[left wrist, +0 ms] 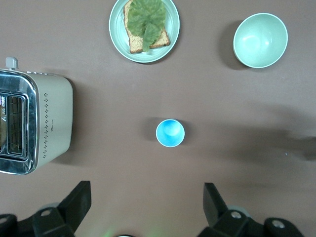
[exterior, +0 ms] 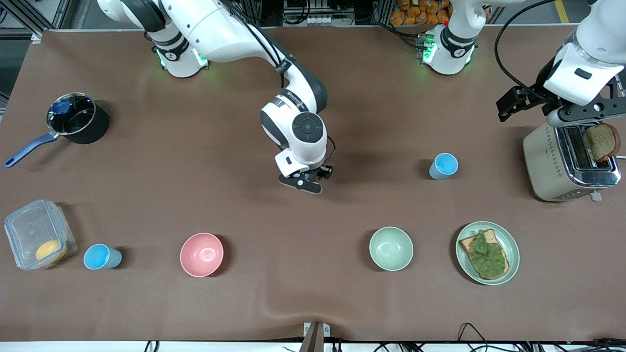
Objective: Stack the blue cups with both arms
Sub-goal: 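Lower the blue cup onto the table and open the right gripper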
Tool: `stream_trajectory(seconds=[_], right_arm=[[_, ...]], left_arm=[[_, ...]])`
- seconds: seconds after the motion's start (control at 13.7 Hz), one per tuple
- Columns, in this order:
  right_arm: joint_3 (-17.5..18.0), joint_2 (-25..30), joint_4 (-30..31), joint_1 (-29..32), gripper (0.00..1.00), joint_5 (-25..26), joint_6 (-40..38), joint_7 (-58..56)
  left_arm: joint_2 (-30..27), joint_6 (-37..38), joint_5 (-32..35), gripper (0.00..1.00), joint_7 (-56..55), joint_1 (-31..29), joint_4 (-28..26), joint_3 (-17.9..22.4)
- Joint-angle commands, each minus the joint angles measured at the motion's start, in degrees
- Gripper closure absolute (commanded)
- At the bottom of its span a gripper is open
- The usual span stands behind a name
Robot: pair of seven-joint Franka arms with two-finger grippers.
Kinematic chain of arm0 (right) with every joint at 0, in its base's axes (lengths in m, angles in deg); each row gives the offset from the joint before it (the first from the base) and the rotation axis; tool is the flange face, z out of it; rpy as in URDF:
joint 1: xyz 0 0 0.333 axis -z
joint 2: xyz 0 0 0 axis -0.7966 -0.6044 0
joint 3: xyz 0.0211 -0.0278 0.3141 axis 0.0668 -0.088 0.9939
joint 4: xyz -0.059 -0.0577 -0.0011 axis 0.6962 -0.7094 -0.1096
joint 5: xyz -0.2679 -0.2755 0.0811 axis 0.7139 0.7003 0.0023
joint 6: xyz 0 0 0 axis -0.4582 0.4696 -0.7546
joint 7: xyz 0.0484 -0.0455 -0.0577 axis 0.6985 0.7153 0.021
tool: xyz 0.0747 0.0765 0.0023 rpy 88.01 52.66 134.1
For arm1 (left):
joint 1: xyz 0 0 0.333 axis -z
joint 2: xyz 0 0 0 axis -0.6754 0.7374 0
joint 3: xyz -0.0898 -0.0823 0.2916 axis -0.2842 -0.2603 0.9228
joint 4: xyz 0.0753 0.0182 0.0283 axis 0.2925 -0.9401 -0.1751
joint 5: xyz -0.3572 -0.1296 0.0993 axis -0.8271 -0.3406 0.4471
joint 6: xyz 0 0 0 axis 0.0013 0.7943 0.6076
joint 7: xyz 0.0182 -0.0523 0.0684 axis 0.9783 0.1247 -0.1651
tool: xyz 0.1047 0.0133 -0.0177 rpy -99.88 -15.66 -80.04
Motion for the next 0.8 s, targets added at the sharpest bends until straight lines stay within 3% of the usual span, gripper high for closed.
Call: stream_trajectory(seconds=[0.0,0.22,0.36,0.58,0.73], right_arm=[[0.0,7.8,1.4,4.8,0.0,-0.2,-6.4,-4.1],[0.3,12.7,4.2,14.3,0.0,-0.9,-9.7,-23.5],[0.2,15.6,5.5,19.4,0.0,-0.9,-11.8,-28.0],[0.1,26.0,15.1,24.9,0.0,-0.4,-8.2,-36.7],[0.3,29.1,16.4,29.7,0.0,-0.4,-9.4,-45.7]], left_arm=[[-0.1,0.7,-0.1,0.0,-0.5,-0.4,0.4,-0.4],[-0.1,0.7,-0.1,0.0,-0.5,-0.5,0.4,-0.4],[-0.1,0.7,-0.1,0.0,-0.6,-0.3,0.4,-0.4],[-0.1,0.7,0.0,0.0,-0.8,-0.2,0.4,-0.6],[-0.1,0.7,0.0,0.0,-0.3,0.1,0.4,-0.9]])
